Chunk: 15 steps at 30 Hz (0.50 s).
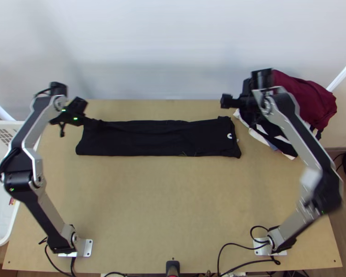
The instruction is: Fold the t-shirt
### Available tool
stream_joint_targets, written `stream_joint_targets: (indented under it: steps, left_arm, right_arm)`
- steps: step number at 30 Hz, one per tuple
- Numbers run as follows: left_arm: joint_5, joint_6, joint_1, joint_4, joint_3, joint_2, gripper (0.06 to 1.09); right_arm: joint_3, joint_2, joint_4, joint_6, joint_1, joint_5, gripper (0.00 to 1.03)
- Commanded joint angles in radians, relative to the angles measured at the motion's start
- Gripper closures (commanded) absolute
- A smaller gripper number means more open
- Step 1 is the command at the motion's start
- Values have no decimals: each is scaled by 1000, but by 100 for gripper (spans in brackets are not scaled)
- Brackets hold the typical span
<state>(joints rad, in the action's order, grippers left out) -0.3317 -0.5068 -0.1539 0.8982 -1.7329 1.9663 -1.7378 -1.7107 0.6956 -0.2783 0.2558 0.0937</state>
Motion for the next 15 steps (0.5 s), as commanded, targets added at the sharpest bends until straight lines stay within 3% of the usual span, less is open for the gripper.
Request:
stream_joint_targets:
  steps: [1, 15]
  left_arm:
    - [-18, 22, -62, -12, 70, -55, 12]
    - [-50, -44, -210, -134, 280, -64, 12]
  right_arm:
    - [6, 151, 8, -42, 14, 6, 3]
    - [-49, 283, 128, -177, 19, 118, 3]
